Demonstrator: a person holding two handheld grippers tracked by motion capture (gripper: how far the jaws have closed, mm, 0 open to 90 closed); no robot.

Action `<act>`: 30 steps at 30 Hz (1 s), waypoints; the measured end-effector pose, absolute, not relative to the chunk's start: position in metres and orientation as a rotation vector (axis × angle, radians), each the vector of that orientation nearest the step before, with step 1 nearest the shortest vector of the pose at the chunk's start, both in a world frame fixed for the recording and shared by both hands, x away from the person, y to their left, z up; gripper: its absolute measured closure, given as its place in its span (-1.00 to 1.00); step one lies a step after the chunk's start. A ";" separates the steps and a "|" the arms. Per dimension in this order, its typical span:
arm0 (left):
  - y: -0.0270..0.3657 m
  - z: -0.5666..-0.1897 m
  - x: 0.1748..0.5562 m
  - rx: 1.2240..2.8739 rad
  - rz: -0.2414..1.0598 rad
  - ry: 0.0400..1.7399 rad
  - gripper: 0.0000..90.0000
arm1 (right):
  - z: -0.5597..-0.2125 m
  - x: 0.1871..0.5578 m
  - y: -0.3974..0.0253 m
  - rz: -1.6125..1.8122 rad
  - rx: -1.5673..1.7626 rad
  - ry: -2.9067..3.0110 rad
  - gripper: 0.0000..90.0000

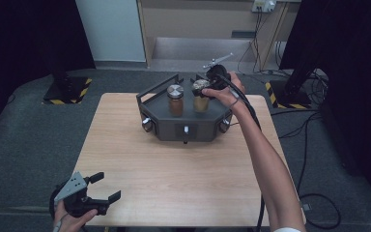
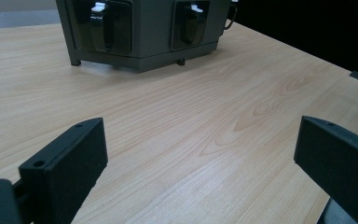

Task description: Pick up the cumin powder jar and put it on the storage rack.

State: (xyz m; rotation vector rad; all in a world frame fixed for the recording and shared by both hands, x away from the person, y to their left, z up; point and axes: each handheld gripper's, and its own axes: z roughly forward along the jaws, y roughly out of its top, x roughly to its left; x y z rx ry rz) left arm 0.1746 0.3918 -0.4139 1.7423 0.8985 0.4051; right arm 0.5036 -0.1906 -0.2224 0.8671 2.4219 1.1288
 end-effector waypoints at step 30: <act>0.392 -0.414 0.175 1.746 0.403 0.894 -0.97 | -0.251 0.511 -0.190 1.150 0.946 2.426 -0.27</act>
